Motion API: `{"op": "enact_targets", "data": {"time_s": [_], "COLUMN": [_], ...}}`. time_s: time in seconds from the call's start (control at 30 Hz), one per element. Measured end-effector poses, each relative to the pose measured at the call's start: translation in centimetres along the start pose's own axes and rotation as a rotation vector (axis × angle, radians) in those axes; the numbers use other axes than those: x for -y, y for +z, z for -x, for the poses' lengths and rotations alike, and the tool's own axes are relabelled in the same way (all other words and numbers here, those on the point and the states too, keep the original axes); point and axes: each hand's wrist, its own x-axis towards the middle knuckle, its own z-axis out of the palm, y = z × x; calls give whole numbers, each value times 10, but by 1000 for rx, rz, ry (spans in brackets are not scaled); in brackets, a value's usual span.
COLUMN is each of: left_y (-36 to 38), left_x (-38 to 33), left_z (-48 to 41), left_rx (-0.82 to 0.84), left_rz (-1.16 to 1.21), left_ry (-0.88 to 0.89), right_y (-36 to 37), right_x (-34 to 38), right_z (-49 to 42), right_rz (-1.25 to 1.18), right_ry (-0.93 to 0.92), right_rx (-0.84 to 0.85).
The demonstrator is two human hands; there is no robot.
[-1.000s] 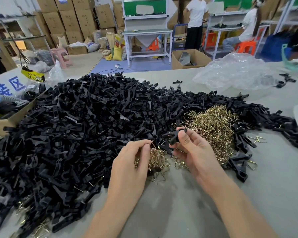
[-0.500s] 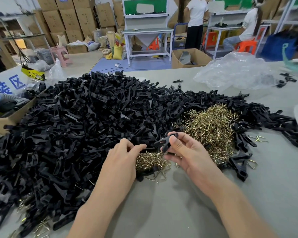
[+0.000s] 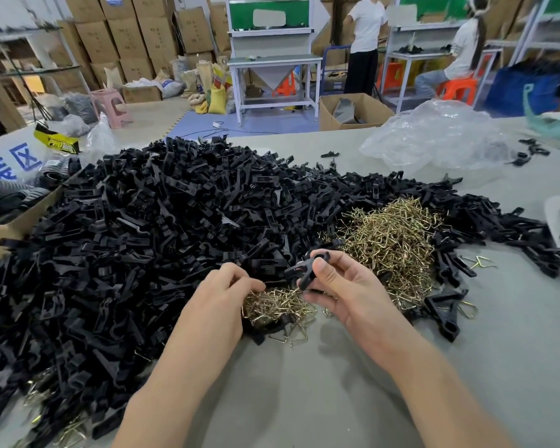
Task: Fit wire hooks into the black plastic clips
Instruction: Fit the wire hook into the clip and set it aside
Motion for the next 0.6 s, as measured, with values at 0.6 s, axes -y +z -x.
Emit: {"op": "enact_targets", "data": {"time_s": [0.6], "left_y": [-18], "left_x": [-4], "left_z": [-6], "left_rx": [-349], "left_rz": [620], "left_ry": [-338], "right_y": [0], "right_x": [-2], "right_z": [-1], "right_rz": [-26], "right_ry": [10], "right_rx": [-1]}}
